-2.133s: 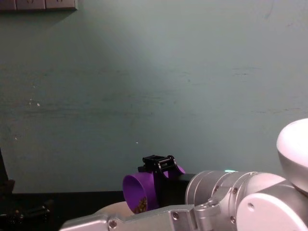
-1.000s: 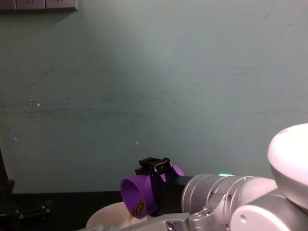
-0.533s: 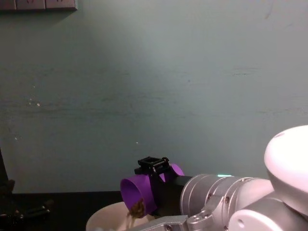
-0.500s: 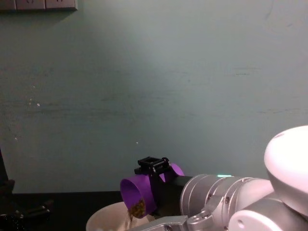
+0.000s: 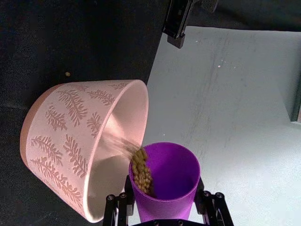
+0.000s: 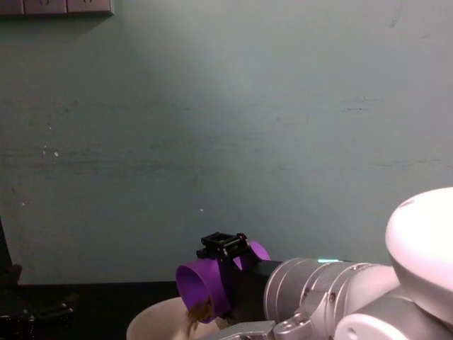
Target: Pick up the cup and pour the mung beans from the cup into the bowl.
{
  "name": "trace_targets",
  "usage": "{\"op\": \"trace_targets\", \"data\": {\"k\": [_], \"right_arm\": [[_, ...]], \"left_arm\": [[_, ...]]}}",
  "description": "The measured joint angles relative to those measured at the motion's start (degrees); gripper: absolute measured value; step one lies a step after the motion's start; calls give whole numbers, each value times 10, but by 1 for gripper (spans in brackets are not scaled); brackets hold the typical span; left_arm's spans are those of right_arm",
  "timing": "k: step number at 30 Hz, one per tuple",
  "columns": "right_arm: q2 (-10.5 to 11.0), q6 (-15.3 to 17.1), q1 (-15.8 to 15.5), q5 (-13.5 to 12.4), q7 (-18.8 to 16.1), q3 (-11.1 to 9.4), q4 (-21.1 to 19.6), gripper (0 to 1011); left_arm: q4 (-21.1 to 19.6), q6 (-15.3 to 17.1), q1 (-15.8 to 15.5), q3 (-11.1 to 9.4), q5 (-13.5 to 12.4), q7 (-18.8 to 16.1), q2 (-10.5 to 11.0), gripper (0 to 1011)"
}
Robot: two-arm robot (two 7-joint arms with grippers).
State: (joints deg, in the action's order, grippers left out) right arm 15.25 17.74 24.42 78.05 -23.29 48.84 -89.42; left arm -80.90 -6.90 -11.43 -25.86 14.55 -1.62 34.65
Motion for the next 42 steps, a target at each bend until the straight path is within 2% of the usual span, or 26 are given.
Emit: {"op": "trace_targets", "data": {"k": [16, 42], "right_arm": [[2, 0, 2, 11, -4, 6, 0, 724], [10, 16, 9, 81, -3, 29, -9, 724]], "left_arm": [[0, 0, 0, 0, 0, 0, 0, 1000], [0, 0, 0, 0, 0, 0, 0, 1000]]}}
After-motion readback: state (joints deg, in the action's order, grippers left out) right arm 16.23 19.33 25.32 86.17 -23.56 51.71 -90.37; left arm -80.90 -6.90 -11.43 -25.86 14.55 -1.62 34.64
